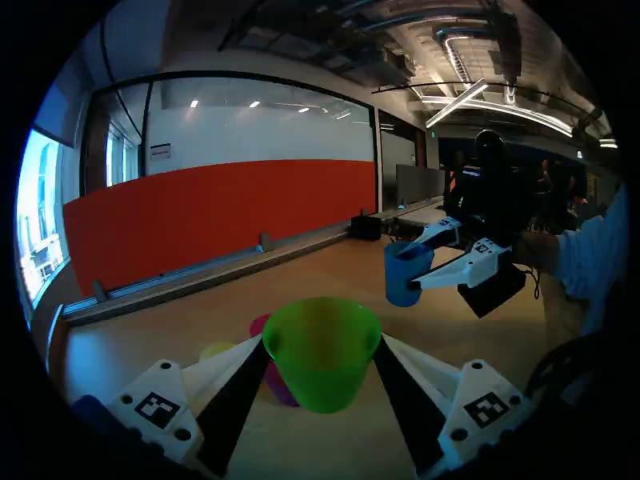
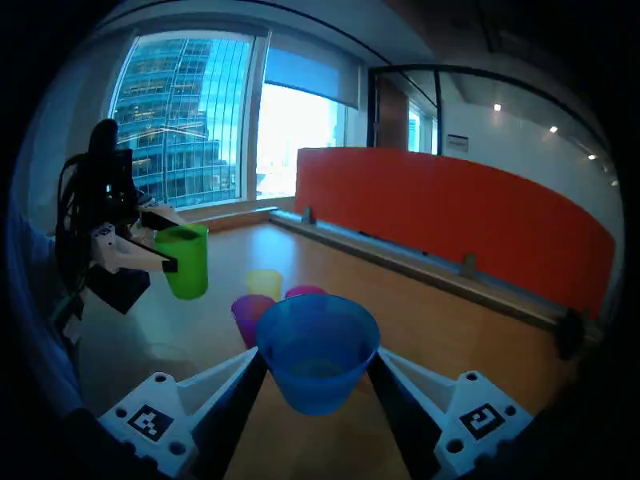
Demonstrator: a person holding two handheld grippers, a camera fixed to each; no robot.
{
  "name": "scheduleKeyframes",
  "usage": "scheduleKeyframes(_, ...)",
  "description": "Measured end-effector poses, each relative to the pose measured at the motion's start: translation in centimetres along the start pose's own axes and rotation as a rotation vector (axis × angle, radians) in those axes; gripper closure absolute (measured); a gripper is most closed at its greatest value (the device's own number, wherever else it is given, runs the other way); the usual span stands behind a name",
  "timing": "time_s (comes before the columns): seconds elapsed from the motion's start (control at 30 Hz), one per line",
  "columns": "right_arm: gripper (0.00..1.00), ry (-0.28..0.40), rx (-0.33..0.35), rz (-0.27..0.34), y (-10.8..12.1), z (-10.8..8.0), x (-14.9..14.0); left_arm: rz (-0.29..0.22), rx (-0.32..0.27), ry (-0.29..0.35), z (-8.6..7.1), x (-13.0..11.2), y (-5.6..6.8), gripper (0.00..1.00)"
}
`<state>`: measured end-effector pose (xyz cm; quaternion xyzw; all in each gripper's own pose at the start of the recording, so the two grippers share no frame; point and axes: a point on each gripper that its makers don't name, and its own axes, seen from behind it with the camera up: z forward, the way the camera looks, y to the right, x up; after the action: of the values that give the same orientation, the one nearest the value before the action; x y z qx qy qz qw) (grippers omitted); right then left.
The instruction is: Pour water
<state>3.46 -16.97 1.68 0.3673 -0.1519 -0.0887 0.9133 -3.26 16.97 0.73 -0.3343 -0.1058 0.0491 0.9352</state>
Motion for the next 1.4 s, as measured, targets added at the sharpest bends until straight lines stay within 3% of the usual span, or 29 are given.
scheduleKeyframes(0.47,0.13,0.188,-0.011,-0.015,-0.8,-2.7,6.8,-0.014,-0.029,0.066,0.5,2.3,1.1,0.13)
scheduleKeyframes(0.67,0.12,0.234,-0.012,-0.015,-0.8,-3.3,8.7,-0.029,-0.054,0.091,0.6,3.1,1.7,0.13)
scheduleKeyframes(0.9,0.12,0.255,-0.003,-0.019,-1.3,-3.8,10.0,-0.037,-0.070,0.117,0.6,3.8,2.0,0.13)
scheduleKeyframes(1.4,0.12,0.251,0.025,-0.043,-1.8,-3.9,11.3,0.003,-0.077,0.138,0.3,4.4,2.6,0.13)
